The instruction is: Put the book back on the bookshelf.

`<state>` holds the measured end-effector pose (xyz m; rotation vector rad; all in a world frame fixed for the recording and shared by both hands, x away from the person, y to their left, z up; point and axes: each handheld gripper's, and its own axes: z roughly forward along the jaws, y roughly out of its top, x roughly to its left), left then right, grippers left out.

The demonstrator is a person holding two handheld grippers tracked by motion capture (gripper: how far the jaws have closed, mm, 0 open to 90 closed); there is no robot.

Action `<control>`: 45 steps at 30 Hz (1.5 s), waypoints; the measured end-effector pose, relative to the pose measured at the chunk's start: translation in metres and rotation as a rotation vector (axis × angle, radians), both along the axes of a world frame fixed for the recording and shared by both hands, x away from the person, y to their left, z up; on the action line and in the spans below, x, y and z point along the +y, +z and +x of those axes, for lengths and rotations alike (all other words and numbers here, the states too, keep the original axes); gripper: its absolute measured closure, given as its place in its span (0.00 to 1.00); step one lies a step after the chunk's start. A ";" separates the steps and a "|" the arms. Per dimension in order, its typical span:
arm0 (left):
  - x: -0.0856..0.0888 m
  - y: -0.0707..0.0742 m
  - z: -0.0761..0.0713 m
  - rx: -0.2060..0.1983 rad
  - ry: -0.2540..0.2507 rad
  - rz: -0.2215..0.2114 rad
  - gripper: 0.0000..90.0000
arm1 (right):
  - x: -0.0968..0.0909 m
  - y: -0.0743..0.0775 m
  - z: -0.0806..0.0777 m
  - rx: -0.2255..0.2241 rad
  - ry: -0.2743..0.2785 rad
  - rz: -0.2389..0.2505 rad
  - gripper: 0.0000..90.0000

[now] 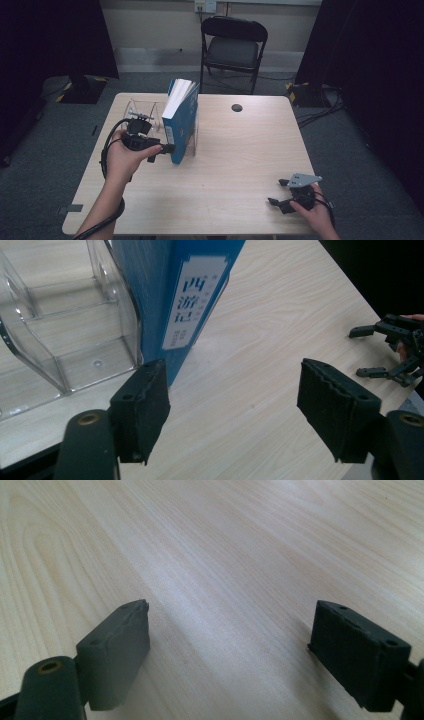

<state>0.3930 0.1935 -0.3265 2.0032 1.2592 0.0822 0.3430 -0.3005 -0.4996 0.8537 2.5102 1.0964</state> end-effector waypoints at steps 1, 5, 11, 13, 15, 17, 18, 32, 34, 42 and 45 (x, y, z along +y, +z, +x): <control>0.001 -0.001 -0.001 0.001 0.002 -0.005 0.31 | 0.000 0.000 0.000 0.000 -0.001 0.000 0.17; 0.004 -0.008 -0.004 0.005 0.003 -0.013 0.28 | 0.000 0.000 0.000 0.001 -0.001 0.000 0.17; 0.007 -0.018 -0.006 0.012 0.010 -0.033 0.28 | 0.000 0.000 0.000 0.001 0.001 0.000 0.17; 0.007 -0.022 -0.007 0.014 0.000 -0.032 0.27 | 0.000 0.000 0.000 0.001 0.001 0.000 0.17; 0.008 -0.025 -0.009 0.009 -0.012 -0.033 0.27 | 0.000 0.000 0.000 0.001 0.002 0.000 0.17; 0.008 -0.028 -0.011 0.006 -0.028 -0.024 0.25 | 0.000 0.000 0.000 0.001 0.001 0.000 0.17; 0.009 -0.029 -0.011 0.009 -0.034 -0.021 0.25 | 0.000 0.000 0.000 0.001 0.001 0.000 0.17; 0.015 -0.047 -0.019 0.034 -0.023 -0.001 0.21 | 0.000 0.000 0.000 0.001 0.001 0.000 0.17; 0.016 -0.049 -0.020 0.033 -0.020 -0.003 0.21 | 0.000 0.000 0.000 0.001 0.001 0.000 0.17; 0.015 -0.055 -0.024 0.045 -0.023 0.028 0.21 | 0.000 0.000 0.000 0.001 0.001 0.000 0.17; 0.016 -0.059 -0.025 0.048 -0.025 0.012 0.21 | 0.000 0.000 0.000 0.001 0.001 0.000 0.17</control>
